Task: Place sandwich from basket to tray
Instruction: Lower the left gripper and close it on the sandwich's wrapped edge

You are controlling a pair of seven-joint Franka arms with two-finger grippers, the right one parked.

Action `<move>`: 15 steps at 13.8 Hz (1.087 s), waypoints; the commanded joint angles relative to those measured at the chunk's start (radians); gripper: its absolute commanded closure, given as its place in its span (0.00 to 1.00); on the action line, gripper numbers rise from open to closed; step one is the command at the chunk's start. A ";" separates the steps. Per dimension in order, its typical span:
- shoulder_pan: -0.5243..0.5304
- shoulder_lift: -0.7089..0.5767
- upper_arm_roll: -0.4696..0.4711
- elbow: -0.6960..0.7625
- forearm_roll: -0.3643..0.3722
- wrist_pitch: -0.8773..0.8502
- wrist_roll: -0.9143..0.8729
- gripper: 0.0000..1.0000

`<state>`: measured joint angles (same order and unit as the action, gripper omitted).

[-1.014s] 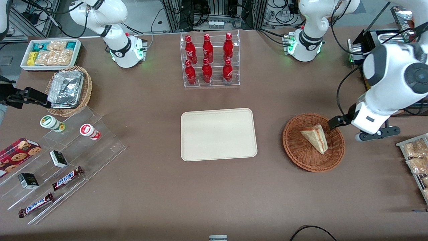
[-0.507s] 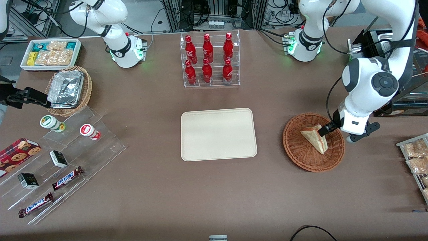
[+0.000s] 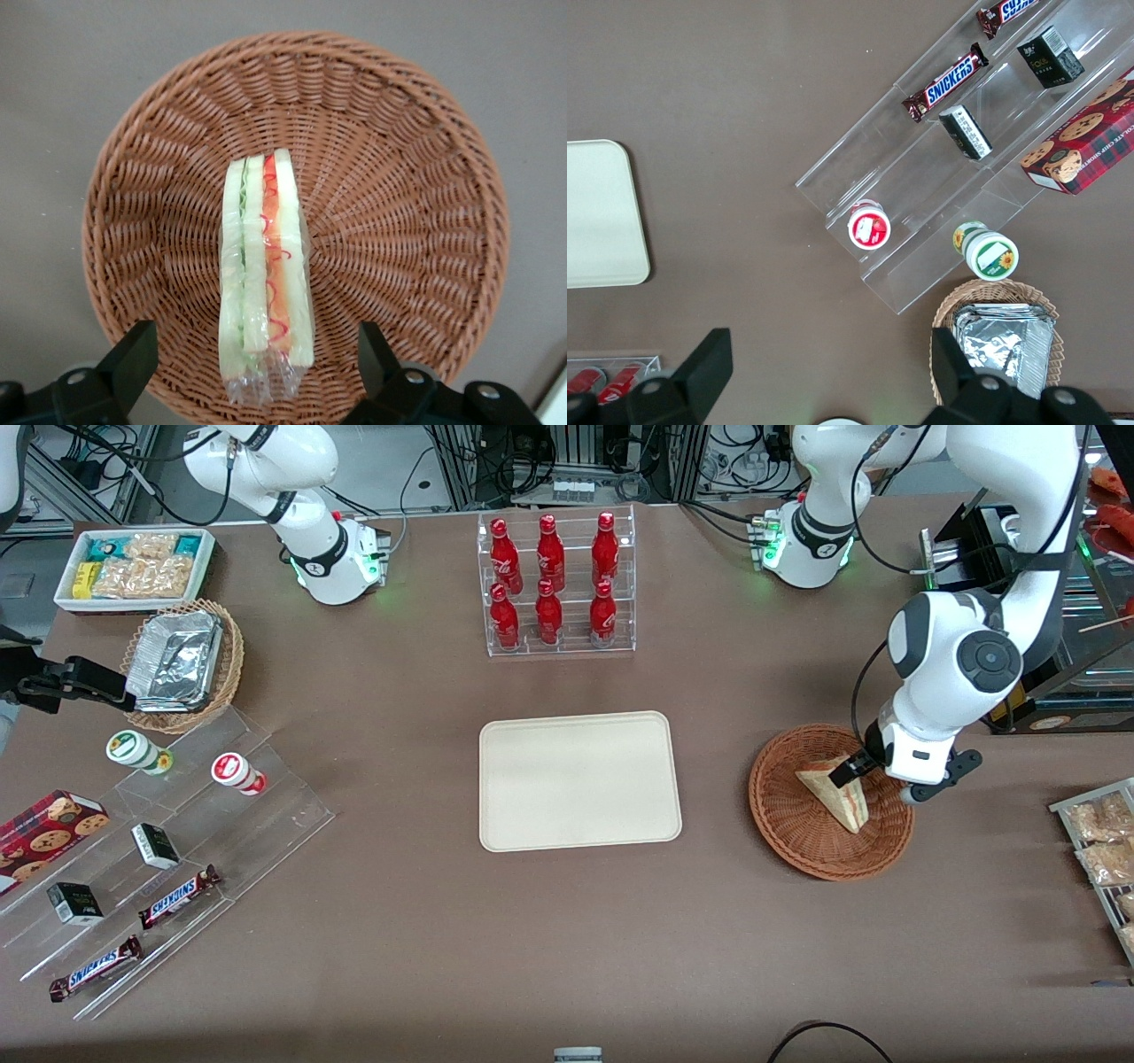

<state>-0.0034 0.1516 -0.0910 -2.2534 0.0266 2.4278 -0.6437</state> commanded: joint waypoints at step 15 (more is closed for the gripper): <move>-0.001 0.053 -0.010 -0.018 0.013 0.101 -0.031 1.00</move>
<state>-0.0037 0.2580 -0.0985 -2.2691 0.0266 2.5604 -0.6587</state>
